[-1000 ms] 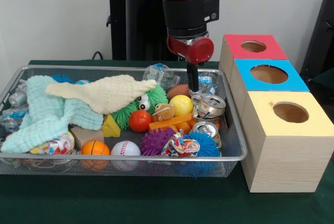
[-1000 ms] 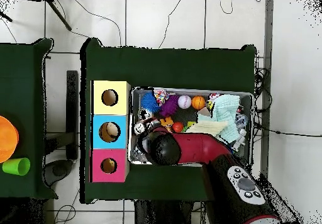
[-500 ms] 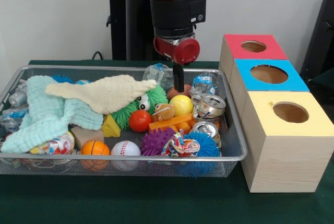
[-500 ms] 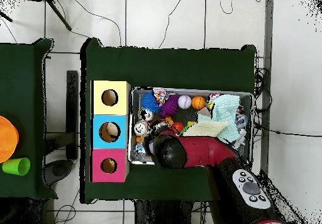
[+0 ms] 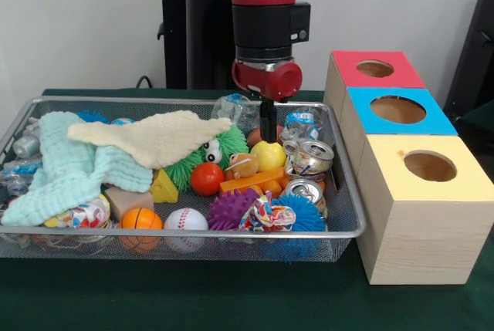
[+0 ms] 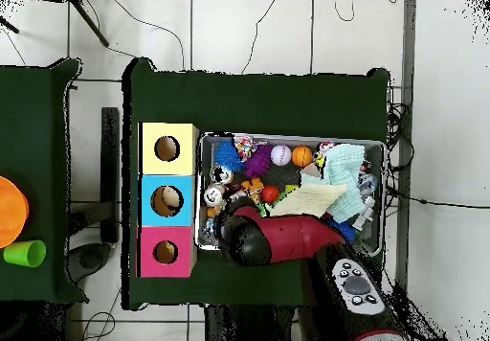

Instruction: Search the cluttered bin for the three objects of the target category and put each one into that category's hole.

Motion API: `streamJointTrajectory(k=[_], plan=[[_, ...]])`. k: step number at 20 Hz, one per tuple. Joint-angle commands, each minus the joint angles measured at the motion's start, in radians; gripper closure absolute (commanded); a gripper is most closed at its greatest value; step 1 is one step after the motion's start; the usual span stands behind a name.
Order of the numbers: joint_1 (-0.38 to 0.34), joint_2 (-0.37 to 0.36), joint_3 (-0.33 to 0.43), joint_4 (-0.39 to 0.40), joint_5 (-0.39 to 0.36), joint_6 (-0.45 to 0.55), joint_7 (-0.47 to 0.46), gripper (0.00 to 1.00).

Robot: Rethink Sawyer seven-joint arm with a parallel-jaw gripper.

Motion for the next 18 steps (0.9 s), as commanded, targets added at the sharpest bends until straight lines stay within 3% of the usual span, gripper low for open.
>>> streamJointTrajectory(k=[1, 9, 18], plan=[[0.051, 0.109, -0.071, -0.006, -0.056, -0.099, 0.017, 1.00], [-0.010, 0.116, -0.042, -0.018, -0.069, -0.091, -0.034, 1.00], [-0.144, 0.086, 0.072, 0.004, -0.082, -0.014, -0.085, 1.00]])
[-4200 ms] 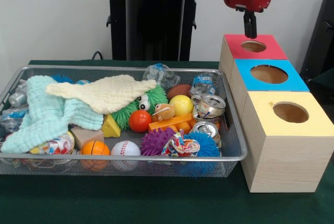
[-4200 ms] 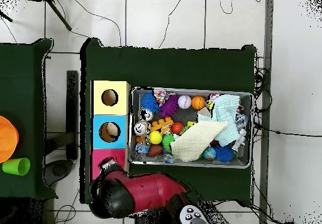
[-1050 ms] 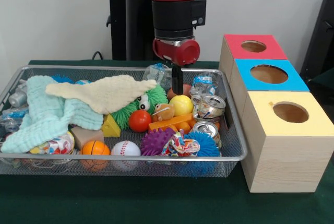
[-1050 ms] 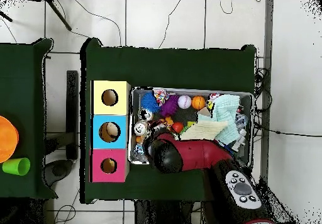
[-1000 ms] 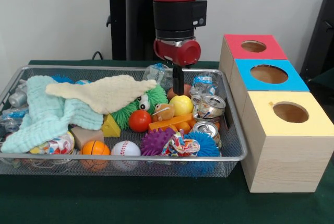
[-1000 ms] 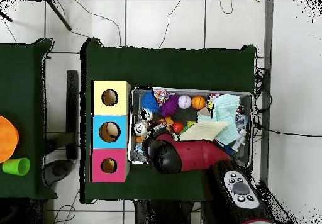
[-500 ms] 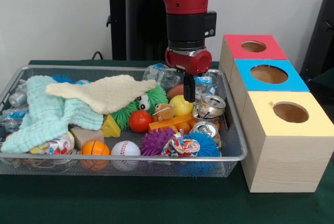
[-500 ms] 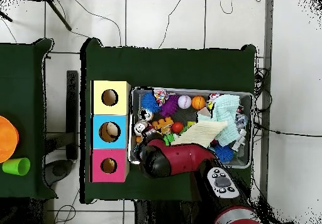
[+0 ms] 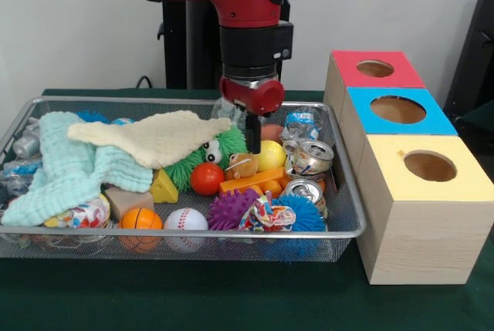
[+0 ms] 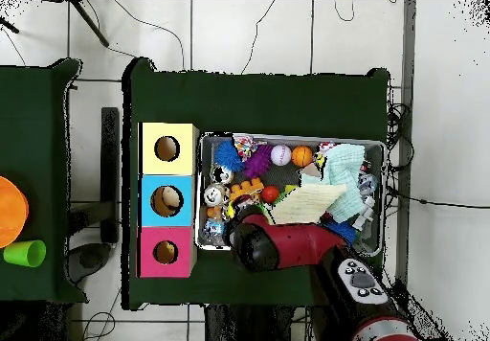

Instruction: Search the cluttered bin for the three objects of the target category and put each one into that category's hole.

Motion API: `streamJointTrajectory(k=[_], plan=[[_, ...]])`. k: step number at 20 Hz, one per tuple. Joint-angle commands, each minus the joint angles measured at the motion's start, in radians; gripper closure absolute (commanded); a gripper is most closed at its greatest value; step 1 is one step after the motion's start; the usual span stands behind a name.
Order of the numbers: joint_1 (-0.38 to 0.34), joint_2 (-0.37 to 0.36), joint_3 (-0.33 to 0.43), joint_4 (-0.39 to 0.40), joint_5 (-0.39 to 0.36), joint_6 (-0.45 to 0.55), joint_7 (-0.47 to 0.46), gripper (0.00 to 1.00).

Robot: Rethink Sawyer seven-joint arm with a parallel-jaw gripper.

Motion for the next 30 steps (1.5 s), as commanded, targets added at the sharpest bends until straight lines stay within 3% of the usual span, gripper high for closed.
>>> streamJointTrajectory(k=[1, 2, 3, 8, 13, 22, 30], plan=[[-0.114, -0.008, 0.111, 0.005, -0.046, 0.068, -0.093, 1.00], [-0.126, -0.013, 0.125, 0.006, -0.042, 0.085, -0.101, 1.00], [-0.140, -0.015, 0.138, 0.008, -0.040, 0.098, -0.106, 0.00], [-0.119, -0.009, 0.130, 0.007, -0.030, 0.101, -0.088, 0.00], [-0.025, -0.010, 0.056, -0.013, -0.020, 0.076, -0.042, 0.00], [0.083, 0.008, -0.009, -0.047, 0.018, 0.055, 0.010, 0.00], [0.032, 0.012, 0.025, -0.015, -0.005, 0.012, -0.004, 0.00]])
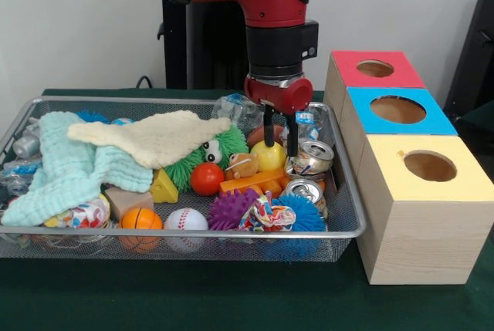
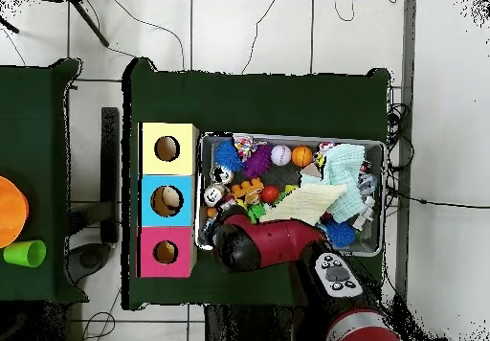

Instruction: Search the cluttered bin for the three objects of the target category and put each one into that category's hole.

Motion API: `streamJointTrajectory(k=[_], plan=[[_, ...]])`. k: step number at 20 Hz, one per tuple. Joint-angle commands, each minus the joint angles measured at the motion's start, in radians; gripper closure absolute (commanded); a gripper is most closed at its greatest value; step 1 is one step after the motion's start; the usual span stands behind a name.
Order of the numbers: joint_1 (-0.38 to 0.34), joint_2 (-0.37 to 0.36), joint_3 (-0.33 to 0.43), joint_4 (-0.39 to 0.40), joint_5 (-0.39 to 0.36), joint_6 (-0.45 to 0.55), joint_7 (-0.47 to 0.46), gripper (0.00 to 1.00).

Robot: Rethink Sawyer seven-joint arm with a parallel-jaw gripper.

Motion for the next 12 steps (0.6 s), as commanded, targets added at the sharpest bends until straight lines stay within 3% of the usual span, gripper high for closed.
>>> streamJointTrajectory(k=[1, 6, 12], plan=[[-0.059, 0.016, 0.030, -0.009, -0.008, 0.007, -0.007, 0.00], [-0.072, 0.030, 0.038, -0.017, -0.013, 0.006, -0.013, 0.00], [-0.034, 0.048, 0.005, -0.035, -0.012, -0.019, 0.003, 0.00]])
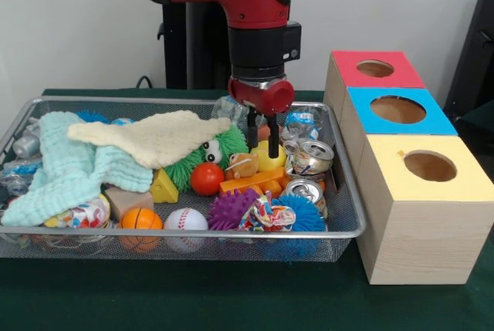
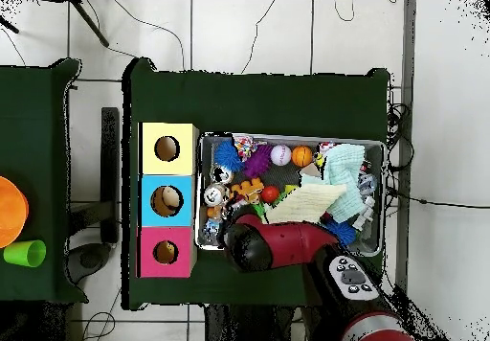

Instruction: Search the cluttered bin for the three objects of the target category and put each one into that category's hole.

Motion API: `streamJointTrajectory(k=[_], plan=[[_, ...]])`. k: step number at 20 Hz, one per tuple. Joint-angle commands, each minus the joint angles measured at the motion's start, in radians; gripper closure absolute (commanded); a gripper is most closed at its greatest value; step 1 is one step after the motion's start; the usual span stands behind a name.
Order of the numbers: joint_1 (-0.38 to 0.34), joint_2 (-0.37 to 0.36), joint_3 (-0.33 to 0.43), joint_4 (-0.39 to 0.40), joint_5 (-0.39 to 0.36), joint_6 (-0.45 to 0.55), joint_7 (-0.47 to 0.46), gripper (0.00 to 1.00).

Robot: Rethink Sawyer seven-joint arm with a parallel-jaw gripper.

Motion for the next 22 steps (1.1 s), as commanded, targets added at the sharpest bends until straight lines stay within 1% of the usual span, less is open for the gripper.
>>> streamJointTrajectory(k=[1, 3, 4, 5, 9, 13, 17, 22], plan=[[0.020, 0.040, 0.003, -0.037, -0.009, -0.019, 0.006, 0.00], [0.040, 0.043, -0.011, -0.042, -0.004, -0.024, 0.014, 0.00], [0.035, 0.049, -0.008, -0.053, -0.005, -0.018, 0.007, 0.00], [0.050, 0.054, -0.022, -0.057, -0.003, -0.027, 0.014, 0.00], [0.059, 0.082, -0.035, -0.072, -0.005, -0.057, 0.020, 0.00], [0.021, 0.103, -0.014, -0.072, -0.020, -0.083, 0.009, 0.00], [-0.021, 0.106, 0.015, -0.062, -0.036, -0.089, -0.009, 0.00], [-0.058, 0.098, 0.044, -0.057, -0.035, -0.066, -0.026, 0.00]])
